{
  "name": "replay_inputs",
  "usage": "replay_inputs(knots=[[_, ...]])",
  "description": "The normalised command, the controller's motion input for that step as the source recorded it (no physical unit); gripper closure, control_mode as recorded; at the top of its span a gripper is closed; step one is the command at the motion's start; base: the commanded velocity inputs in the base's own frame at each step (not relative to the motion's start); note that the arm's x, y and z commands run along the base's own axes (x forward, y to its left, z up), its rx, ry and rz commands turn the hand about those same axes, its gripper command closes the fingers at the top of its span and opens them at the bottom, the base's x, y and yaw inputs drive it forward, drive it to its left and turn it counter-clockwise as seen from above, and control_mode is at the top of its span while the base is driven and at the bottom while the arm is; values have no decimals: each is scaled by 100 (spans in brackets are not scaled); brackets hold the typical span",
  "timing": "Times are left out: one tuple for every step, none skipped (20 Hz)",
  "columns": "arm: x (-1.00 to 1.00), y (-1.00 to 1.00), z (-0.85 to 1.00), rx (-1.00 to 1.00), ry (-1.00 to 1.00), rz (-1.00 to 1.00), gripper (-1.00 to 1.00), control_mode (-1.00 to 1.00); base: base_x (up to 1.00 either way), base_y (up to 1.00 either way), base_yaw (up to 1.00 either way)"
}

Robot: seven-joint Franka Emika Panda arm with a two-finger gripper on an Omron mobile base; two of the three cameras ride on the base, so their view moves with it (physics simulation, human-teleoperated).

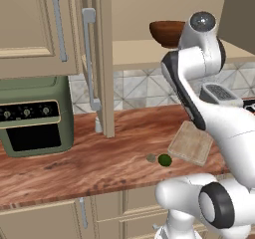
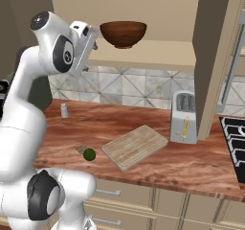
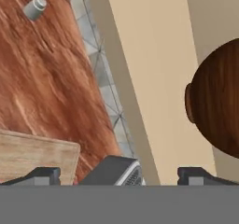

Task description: Open the cabinet. Place the bowl and condiment on the counter. Then place the lime and garlic on the cutting board.

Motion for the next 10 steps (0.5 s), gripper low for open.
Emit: replay_inputs(knots=[[74, 0, 40, -16, -11, -15, -100, -100, 0, 0, 0], [74, 0, 35, -16, -12, -16, -100, -100, 0, 0, 0], [73, 0, 23, -16, -13, -17, -100, -100, 0, 0, 0], [78, -5, 16, -14, -11, -18, -100, -100, 0, 0, 0], [77, -3, 10, -14, -11, -19, -100, -100, 0, 0, 0], [73, -6, 10, -11, -7, -19, -100, -100, 0, 0, 0], [76, 0, 9, -11, -3, -19, -100, -100, 0, 0, 0], [76, 0, 14, -10, -2, -21, -100, -100, 0, 0, 0], [69, 0, 18, -4, 0, -21, -100, -100, 0, 0, 0], [75, 0, 20, -2, 0, -22, -100, -100, 0, 0, 0]])
